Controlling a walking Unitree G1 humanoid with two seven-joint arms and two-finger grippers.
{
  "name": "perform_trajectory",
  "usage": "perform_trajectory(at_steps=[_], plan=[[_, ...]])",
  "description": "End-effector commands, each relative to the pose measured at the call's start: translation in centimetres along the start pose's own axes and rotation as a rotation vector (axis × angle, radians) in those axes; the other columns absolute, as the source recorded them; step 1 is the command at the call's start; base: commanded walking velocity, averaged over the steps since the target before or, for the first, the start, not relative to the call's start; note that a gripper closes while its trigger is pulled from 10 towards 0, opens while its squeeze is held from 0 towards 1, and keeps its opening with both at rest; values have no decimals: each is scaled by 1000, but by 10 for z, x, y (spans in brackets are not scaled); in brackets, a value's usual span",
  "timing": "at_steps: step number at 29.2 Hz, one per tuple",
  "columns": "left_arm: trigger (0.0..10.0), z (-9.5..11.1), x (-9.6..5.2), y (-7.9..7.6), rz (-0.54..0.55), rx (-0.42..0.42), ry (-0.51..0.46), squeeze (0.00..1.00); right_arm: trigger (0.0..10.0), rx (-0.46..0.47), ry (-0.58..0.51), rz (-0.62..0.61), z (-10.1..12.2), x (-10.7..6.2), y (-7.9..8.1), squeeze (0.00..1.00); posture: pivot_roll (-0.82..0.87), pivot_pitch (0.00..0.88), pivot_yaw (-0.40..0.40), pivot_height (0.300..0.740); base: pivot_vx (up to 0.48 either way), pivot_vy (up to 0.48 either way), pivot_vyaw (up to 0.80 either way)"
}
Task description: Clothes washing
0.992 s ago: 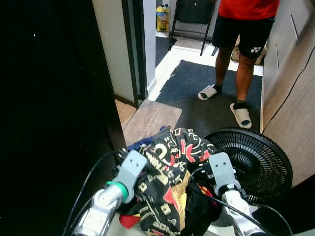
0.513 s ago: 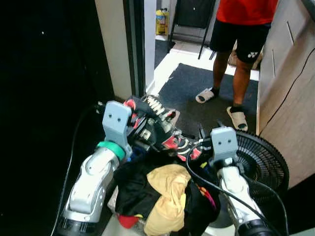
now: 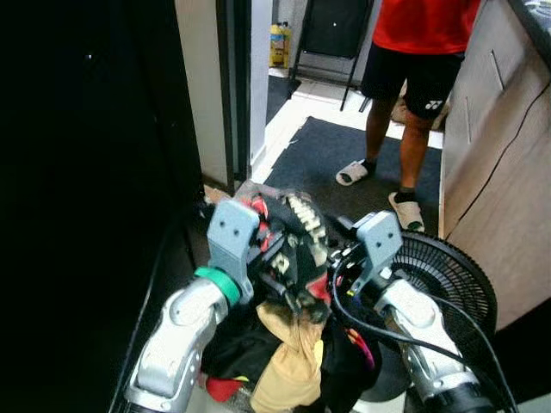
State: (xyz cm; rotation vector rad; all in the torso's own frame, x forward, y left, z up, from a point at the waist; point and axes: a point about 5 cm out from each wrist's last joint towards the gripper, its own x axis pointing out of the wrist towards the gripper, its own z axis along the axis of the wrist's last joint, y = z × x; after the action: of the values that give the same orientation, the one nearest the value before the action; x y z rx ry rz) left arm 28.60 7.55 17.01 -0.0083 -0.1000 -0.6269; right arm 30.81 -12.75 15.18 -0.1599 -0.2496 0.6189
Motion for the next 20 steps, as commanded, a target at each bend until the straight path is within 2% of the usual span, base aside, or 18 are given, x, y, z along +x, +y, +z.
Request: perform_trajectory(at_steps=[1,3,5,7,8,10,13,14,20], plan=[[10000,-5,-1,-4,-25,-1,30,0,10000,6,-21,36,8,-4,6,0,67,26,27,740,0,0,0],[10000,-5,-1,-4,-25,-1,30,0,10000,6,-21,36,8,-4,6,0,67,26,27,740,0,0,0],[10000,-13,-14,-6,-47,-10,74,0,10000,18,-31,28,17,-25,19,0,38,33,48,740,0,0,0],[10000,-13,-14,-6,-47,-10,74,0,10000,18,-31,28,17,-25,19,0,38,33,48,740,0,0,0],[10000,-14,-21,-6,-51,-17,91,0,10000,46,-35,3,20,-34,27,0,31,35,58,740,0,0,0],[10000,-14,-26,-6,-53,-22,99,0,10000,66,-36,-16,22,-39,32,0,31,35,58,740,0,0,0],[10000,-14,-26,-6,-53,-22,99,0,10000,66,-36,-16,22,-39,32,0,31,35,58,740,0,0,0],[10000,-13,-37,-3,-58,-17,114,0,10000,145,-30,-23,17,-36,38,0,29,37,71,740,0,0,0],[10000,-11,-40,-1,-59,0,119,0,10000,194,-8,37,8,-29,46,0,41,38,64,740,0,0,0]])
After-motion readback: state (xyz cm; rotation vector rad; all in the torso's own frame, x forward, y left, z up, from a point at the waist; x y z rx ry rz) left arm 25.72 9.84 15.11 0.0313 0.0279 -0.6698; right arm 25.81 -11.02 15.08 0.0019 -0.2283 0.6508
